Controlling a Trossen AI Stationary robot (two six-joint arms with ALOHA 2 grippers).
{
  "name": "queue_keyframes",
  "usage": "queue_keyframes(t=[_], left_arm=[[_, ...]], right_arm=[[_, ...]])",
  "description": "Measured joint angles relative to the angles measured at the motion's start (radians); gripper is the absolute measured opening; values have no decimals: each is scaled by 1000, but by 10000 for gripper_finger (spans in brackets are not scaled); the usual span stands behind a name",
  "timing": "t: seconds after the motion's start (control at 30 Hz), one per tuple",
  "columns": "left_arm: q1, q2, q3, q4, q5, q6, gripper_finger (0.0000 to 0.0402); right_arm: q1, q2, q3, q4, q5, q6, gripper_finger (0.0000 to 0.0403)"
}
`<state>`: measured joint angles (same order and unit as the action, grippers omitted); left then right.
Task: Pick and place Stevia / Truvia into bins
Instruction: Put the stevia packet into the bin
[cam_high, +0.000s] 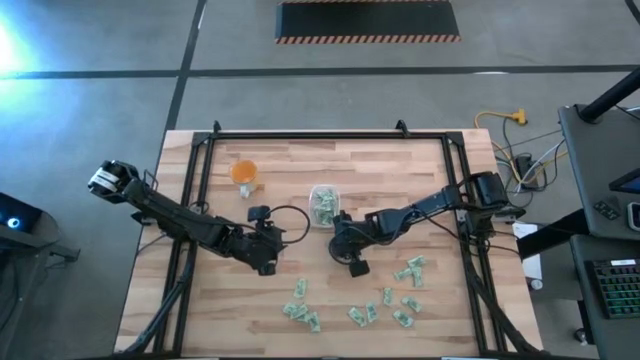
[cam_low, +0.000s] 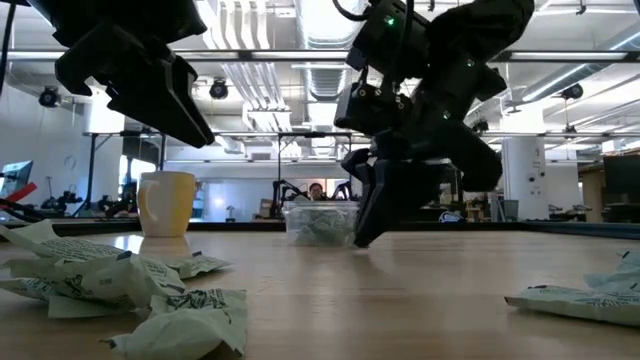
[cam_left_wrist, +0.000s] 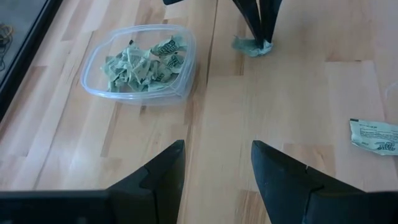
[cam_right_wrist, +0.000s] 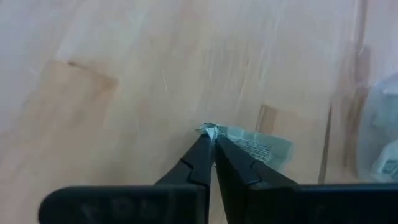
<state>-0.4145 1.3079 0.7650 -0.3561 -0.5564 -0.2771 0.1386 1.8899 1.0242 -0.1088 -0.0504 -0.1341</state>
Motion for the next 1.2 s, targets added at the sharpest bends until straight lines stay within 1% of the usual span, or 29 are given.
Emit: queue_keyframes(t=[0.33, 0.4, 0.47, 0.67, 0.73, 0.77, 0.83, 0.93, 1.0, 1.2], left_arm=[[0, 0, -6, -1, 0, 5, 169], [0, 0, -7, 0, 0, 5, 169], [0, 0, -8, -1, -1, 5, 169], [0, 0, -22, 1, -1, -1, 169], [0, 0, -24, 12, -1, -5, 169], [0, 0, -26, 14, -1, -6, 169], [0, 0, -35, 31, 0, -13, 169], [0, 0, -39, 34, 3, -36, 169], [-1, 2, -42, 35, 6, -58, 169], [-5, 16, -47, 44, 24, -85, 169]], right_arm=[[16, -56, 75, -100, -1, -23, 9], [16, -70, 91, -95, 20, -44, 9], [16, -73, 109, -98, 79, -65, 9], [-7, -73, 131, -80, 339, -120, 9], [-30, -73, 127, -76, 398, -107, 9], [-44, -73, 126, -72, 409, -93, 9], [-74, -73, 123, -68, 410, -61, 9], [-114, -72, 113, -69, 367, -43, 20], [-134, -72, 107, -66, 344, -31, 37], [-156, -71, 100, -66, 341, -23, 105]])
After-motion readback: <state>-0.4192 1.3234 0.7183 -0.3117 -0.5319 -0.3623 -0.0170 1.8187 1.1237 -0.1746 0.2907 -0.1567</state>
